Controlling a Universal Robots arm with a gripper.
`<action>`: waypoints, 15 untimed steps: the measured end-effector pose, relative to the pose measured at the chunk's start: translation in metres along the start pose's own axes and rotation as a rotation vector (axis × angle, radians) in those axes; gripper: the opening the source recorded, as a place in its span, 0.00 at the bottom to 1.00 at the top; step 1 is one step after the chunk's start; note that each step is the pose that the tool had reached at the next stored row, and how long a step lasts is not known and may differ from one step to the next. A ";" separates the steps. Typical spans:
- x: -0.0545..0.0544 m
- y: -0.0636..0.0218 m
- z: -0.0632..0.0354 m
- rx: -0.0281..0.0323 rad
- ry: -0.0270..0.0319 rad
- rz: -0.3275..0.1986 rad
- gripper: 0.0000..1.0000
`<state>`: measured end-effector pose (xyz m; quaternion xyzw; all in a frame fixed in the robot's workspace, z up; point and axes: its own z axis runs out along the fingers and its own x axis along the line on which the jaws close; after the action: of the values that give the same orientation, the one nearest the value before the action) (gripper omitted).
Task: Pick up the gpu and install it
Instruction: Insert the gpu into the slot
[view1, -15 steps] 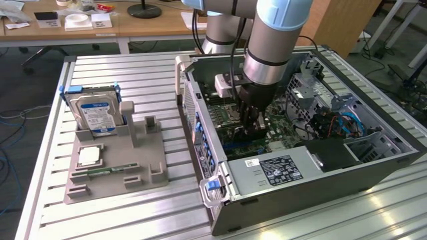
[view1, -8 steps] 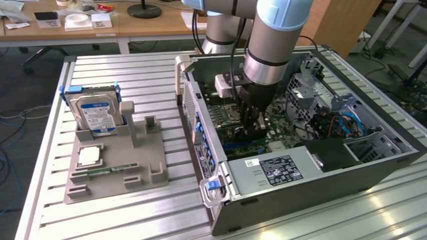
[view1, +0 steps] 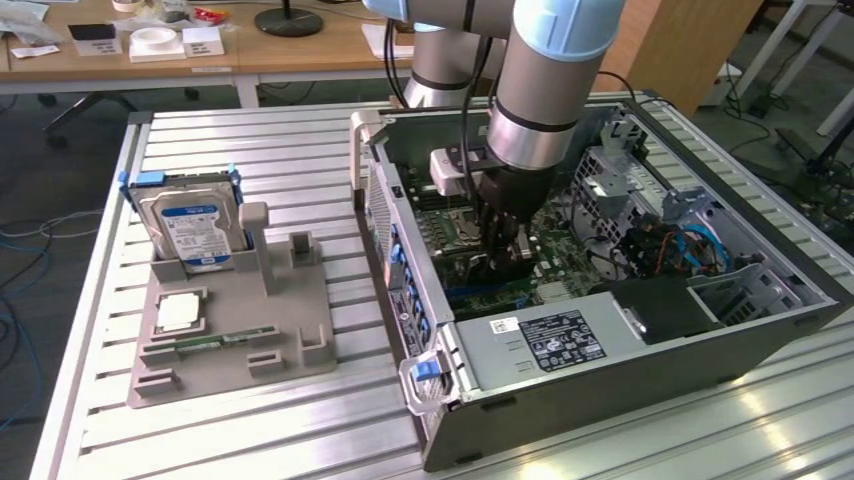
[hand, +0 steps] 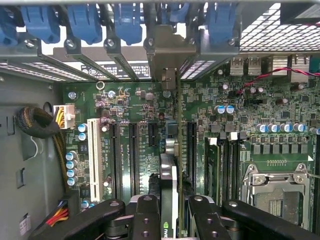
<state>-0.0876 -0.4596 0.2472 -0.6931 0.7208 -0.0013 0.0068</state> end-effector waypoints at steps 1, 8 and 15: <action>0.000 0.0000 0.0001 -0.0001 0.0002 0.000 0.27; 0.000 0.0001 0.0018 -0.0001 0.0001 0.000 0.27; 0.000 0.0000 0.0030 -0.0001 0.0002 0.000 0.27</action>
<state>-0.0876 -0.4596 0.2441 -0.6932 0.7208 -0.0013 0.0067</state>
